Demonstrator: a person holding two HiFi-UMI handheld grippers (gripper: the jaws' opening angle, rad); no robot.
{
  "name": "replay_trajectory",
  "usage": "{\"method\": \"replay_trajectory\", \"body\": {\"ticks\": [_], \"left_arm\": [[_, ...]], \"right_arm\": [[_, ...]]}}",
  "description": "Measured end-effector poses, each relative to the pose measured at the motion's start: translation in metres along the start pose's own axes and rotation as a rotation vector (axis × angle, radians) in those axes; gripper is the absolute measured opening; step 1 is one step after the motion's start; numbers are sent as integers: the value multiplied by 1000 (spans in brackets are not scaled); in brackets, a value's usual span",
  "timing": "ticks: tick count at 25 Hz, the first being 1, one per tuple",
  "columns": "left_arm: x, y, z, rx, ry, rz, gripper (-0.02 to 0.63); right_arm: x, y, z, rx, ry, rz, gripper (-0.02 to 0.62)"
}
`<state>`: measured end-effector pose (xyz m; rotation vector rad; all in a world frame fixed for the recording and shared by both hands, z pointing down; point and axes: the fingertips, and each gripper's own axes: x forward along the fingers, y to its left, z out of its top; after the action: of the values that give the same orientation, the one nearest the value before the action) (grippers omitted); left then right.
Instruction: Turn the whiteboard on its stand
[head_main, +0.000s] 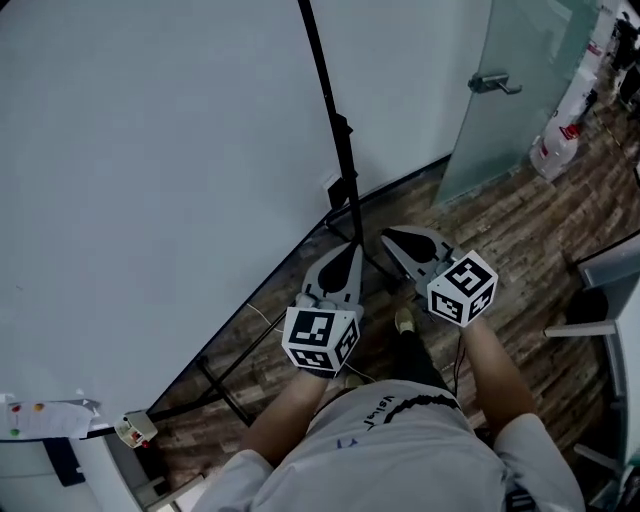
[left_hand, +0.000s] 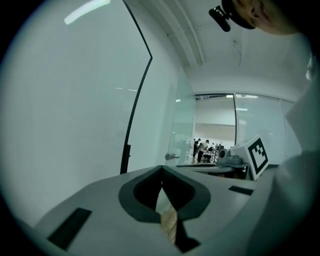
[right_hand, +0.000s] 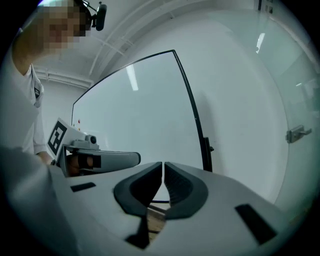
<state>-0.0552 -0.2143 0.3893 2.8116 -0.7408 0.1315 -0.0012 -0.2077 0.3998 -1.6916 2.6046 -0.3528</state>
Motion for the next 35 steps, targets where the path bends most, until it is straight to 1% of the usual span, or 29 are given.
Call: {"method": "replay_trajectory", "body": {"ticks": [6,9,13,14,17,19,23,28,31,35], "left_arm": [[63,23,9,-37,-24,113,11],[81,34,13,-37,-24,170,11],[112,48,16,-32,-16,227,11],[119,51,16,-31,-12,240,11],[138,62,14,-28,8,276,11],[148,69,13,-25,20,297,11],[159,80,13,-16,38,333,11],[161,92,6,-21,58,368,11],[159,94,1,-28,69,382,11],[154,94,-3,-36,72,402,11]], "right_arm": [[38,-63,9,4,25,135,13],[61,-85,7,3,47,226,14],[92,-122,3,4,77,321,17],[100,-131,0,4,87,344,25],[126,-152,-10,-3,124,415,77],[142,-164,-20,-17,155,457,95],[171,-175,-35,-49,207,552,149],[203,-173,-48,-92,247,663,213],[218,-170,-52,-107,261,704,227],[230,-162,-59,-104,282,759,227]]}}
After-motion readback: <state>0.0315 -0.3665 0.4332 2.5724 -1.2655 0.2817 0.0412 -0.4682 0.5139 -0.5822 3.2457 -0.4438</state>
